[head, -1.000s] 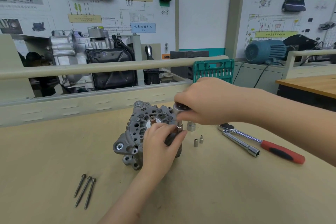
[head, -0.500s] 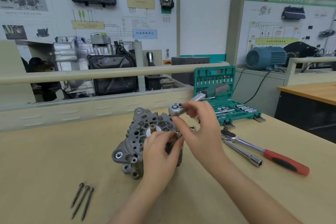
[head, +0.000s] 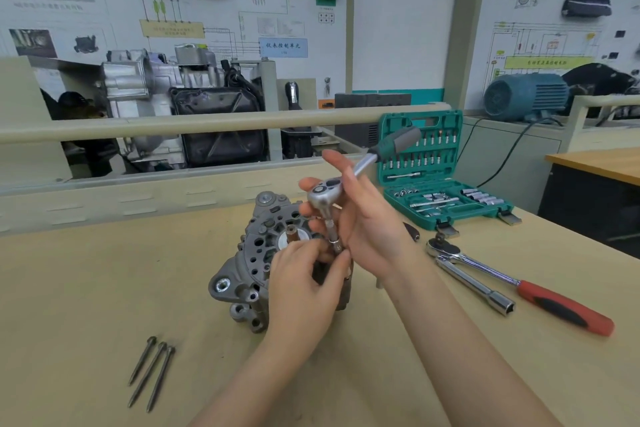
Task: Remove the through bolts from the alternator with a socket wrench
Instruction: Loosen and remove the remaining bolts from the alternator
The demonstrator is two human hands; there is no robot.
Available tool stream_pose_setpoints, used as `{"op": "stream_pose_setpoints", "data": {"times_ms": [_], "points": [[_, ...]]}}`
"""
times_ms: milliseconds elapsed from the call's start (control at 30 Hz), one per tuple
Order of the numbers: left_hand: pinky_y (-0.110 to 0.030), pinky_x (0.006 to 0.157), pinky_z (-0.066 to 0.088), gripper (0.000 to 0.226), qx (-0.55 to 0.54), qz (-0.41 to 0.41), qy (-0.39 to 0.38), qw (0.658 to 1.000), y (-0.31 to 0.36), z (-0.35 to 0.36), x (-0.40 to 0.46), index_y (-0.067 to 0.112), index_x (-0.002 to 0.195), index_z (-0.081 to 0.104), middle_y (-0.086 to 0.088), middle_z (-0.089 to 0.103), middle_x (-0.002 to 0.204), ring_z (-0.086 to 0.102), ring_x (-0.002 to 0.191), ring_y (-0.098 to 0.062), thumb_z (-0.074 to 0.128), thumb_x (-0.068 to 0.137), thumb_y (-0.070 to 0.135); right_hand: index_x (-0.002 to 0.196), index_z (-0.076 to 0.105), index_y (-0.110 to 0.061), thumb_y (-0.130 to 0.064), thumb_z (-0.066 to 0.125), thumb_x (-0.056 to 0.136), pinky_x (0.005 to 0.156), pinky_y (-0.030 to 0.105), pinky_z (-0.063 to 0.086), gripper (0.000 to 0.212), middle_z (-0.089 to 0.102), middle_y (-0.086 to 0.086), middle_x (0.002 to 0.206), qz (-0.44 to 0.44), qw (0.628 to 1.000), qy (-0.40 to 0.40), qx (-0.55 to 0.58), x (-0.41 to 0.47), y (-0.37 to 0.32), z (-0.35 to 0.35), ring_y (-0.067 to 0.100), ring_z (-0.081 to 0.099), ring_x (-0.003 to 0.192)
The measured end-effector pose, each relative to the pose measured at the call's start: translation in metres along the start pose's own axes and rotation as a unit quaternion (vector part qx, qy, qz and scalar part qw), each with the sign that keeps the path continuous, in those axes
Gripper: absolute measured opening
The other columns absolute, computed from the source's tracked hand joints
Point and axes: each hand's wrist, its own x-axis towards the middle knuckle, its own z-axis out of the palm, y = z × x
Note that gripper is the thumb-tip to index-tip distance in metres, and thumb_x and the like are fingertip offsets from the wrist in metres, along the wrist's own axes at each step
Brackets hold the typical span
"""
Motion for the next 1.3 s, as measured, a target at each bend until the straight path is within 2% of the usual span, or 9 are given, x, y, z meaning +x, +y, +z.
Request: {"op": "stream_pose_setpoints", "data": {"times_ms": [100,233,400,600,733,900,1100,1200,1300], "points": [[-0.030,0.065,0.035,0.025,-0.007,0.007,0.006,1.000,0.000,-0.001,0.002,0.025,0.061,0.044,0.011,0.046,0.059,0.045,0.065,-0.009,0.054,0.077,0.041,0.104,0.059,-0.025,-0.032,0.050,0.084,0.057,0.022,0.053,0.023,0.071,0.002,0.090,0.003,0.999,-0.044,0.031,0.003,0.004,-0.006,0.016,0.068,0.074],[-0.029,0.068,0.035,0.018,0.003,-0.007,0.010,1.000,0.002,0.001,-0.002,0.026,0.064,0.047,0.015,0.047,0.062,0.046,0.069,-0.007,0.058,0.075,0.036,0.094,0.070,-0.016,-0.030,0.071,0.075,0.061,0.023,0.054,0.024,0.069,0.005,0.097,0.010,0.989,-0.119,0.090,0.005,0.006,-0.015,0.018,0.068,0.078],[-0.032,0.069,0.040,0.029,0.000,0.000,0.021,1.000,-0.001,0.003,-0.005,0.018,0.065,0.057,0.017,0.052,0.063,0.049,0.070,-0.005,0.057,0.074,0.045,0.088,0.071,-0.010,-0.031,0.072,0.073,0.047,0.017,0.049,0.026,0.070,0.010,0.094,0.053,0.973,-0.168,0.149,0.013,0.016,-0.017,0.013,0.065,0.063],[-0.036,0.072,0.042,0.033,0.007,0.021,0.010,1.000,-0.001,0.003,-0.001,0.015,0.063,0.058,0.013,0.054,0.065,0.052,0.070,-0.011,0.052,0.074,0.046,0.090,0.071,-0.012,-0.034,0.070,0.074,0.044,0.015,0.045,0.027,0.071,0.007,0.086,0.054,0.972,-0.176,0.149,0.014,0.015,-0.024,0.009,0.061,0.057],[-0.034,0.071,0.038,0.023,0.001,0.007,0.010,1.000,0.003,0.004,-0.003,0.024,0.060,0.048,0.014,0.047,0.059,0.048,0.069,-0.012,0.064,0.071,0.035,0.088,0.069,-0.015,-0.028,0.073,0.073,0.045,0.017,0.044,0.021,0.069,0.010,0.085,0.034,0.966,-0.195,0.169,0.008,0.016,-0.025,0.015,0.062,0.057],[-0.031,0.071,0.036,0.025,0.003,0.011,0.004,1.000,0.004,0.003,-0.004,0.039,0.061,0.041,0.017,0.047,0.061,0.047,0.070,-0.006,0.063,0.071,0.034,0.086,0.068,-0.016,-0.026,0.078,0.068,0.047,0.018,0.044,0.023,0.064,0.005,0.084,0.035,0.967,-0.195,0.158,0.005,0.014,-0.028,0.016,0.063,0.060],[-0.038,0.074,0.042,0.015,0.011,0.007,-0.001,1.000,0.003,0.003,-0.004,0.026,0.066,0.053,0.017,0.051,0.068,0.050,0.074,-0.009,0.062,0.075,0.033,0.088,0.073,-0.014,-0.035,0.066,0.074,0.046,0.017,0.048,0.026,0.070,0.002,0.078,0.067,0.986,-0.129,0.087,0.007,0.008,-0.027,0.008,0.061,0.054],[-0.040,0.075,0.042,0.020,0.005,0.002,-0.003,1.000,0.004,0.001,-0.005,0.026,0.065,0.053,0.016,0.052,0.068,0.050,0.075,-0.010,0.071,0.075,0.026,0.086,0.071,-0.014,-0.033,0.070,0.073,0.049,0.019,0.049,0.023,0.070,0.004,0.080,0.070,0.979,-0.170,0.088,0.006,0.008,-0.025,0.010,0.062,0.056],[-0.036,0.075,0.039,0.026,0.002,-0.011,0.003,1.000,0.008,0.000,-0.006,0.028,0.062,0.051,0.015,0.051,0.066,0.048,0.077,-0.005,0.075,0.071,0.022,0.084,0.066,-0.010,-0.024,0.077,0.070,0.049,0.024,0.051,0.023,0.064,0.006,0.080,0.063,0.968,-0.208,0.129,0.006,0.007,-0.024,0.016,0.059,0.059]]}}
